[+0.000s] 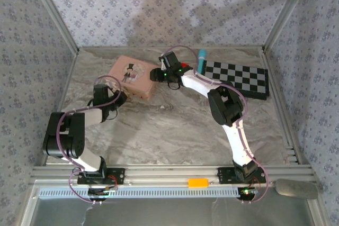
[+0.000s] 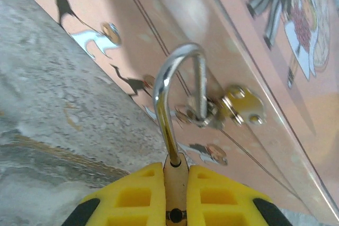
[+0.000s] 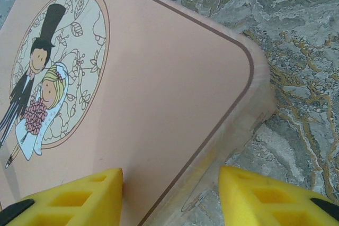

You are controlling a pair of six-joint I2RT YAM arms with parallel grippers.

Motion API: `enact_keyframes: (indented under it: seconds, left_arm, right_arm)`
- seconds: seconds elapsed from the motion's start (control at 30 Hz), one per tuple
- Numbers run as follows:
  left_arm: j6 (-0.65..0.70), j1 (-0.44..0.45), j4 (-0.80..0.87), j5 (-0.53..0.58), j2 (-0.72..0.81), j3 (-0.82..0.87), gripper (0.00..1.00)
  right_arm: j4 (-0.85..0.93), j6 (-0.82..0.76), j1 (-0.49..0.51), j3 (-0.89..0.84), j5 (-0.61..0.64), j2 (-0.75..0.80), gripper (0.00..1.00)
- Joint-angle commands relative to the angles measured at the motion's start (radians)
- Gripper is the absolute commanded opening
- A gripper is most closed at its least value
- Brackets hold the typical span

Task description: Unlock a padlock with a key

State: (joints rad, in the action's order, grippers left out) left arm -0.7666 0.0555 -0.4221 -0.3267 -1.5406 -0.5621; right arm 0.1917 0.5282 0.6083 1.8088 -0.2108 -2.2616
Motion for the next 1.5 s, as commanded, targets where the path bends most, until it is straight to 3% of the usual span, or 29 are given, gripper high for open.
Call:
enact_keyframes:
  seconds: [0.0, 0.4, 0.63, 0.7, 0.73, 0.77, 0.97, 1.2, 1.47]
  left_arm:
    - [-0.077, -0.035, -0.126, 0.012, 0.011, 0.011, 0.00]
    - [-0.042, -0.062, -0.062, 0.000, 0.133, 0.000, 0.00]
    - [0.061, -0.027, 0.197, 0.016, 0.347, 0.026, 0.00]
    - [0.110, 0.020, 0.295, 0.031, 0.420, 0.031, 0.00]
    - [0.125, 0.050, 0.331, 0.039, 0.447, 0.034, 0.00]
    - [0.140, 0.089, 0.369, 0.048, 0.473, 0.036, 0.00]
    - [0.177, 0.341, 0.441, 0.040, 0.518, 0.056, 0.00]
    - [0.235, 0.588, 0.423, 0.030, 0.402, 0.028, 0.00]
    - [0.300, 0.693, 0.402, -0.011, 0.162, -0.088, 0.00]
  right_arm:
    - [0.089, 0.000, -0.020, -0.039, 0.055, -0.039, 0.50]
    - [0.076, -0.008, -0.030, -0.028, 0.029, -0.030, 0.50]
    - [0.068, -0.084, -0.038, -0.020, -0.020, 0.063, 0.61]
    - [0.072, -0.115, -0.038, -0.034, -0.032, 0.111, 0.71]
    - [0.073, -0.127, -0.037, -0.045, -0.034, 0.135, 0.97]
    - [0.075, -0.142, -0.037, -0.060, -0.036, 0.162, 0.99]
    - [0.089, -0.202, -0.045, -0.252, -0.032, 0.345, 0.99]
    - [0.084, -0.216, -0.072, -0.540, 0.074, 0.574, 0.99]
    - [0.046, -0.179, -0.140, -0.760, 0.146, 0.731, 0.99]
